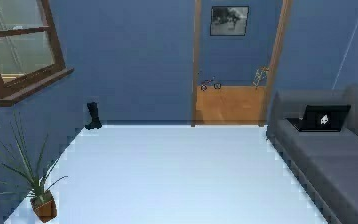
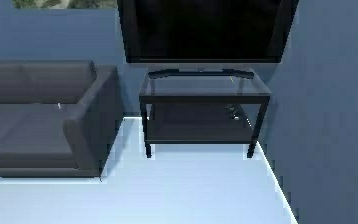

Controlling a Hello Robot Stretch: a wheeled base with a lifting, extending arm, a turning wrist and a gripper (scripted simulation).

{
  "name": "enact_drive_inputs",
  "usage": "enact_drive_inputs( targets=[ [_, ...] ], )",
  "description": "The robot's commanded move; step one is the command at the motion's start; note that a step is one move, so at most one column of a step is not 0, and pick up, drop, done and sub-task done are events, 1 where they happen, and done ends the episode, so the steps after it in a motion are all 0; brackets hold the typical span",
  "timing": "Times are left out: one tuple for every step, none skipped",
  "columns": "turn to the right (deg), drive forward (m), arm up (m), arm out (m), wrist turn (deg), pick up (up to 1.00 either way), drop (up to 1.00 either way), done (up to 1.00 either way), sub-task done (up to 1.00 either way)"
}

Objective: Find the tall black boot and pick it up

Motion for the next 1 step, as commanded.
enact_drive_inputs(
  targets=[
    [-12.0,0.0,0.0,0.0,0.0,0.0,0.0,0.0,0.0]
  ],
)
